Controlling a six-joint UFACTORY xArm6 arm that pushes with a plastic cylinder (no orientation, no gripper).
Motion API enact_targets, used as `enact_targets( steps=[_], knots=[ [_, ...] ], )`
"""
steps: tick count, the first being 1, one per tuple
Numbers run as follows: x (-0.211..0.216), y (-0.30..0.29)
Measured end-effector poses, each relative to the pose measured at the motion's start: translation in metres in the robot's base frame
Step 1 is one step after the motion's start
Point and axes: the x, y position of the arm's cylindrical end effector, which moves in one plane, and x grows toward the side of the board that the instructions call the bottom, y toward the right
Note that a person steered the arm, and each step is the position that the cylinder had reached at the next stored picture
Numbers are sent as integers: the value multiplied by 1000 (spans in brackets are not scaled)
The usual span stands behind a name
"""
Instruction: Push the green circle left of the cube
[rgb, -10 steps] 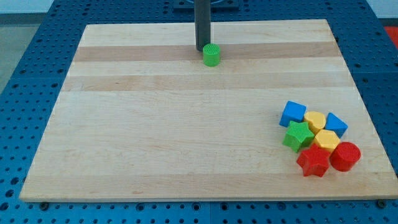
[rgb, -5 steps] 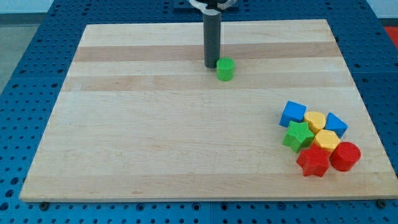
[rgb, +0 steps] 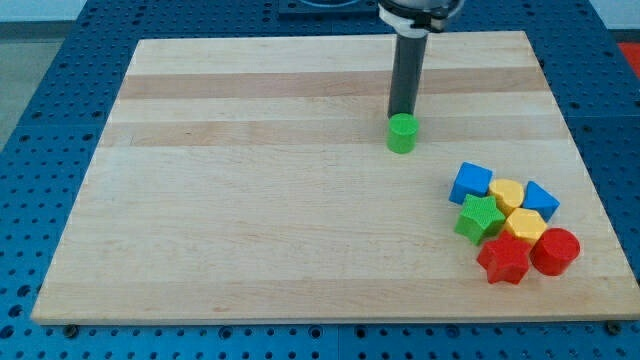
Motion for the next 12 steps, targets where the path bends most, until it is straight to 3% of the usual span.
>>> enact_targets(
  steps=[6, 8, 12],
  knots=[
    [78, -16],
    [78, -74],
    [102, -59]
  ],
)
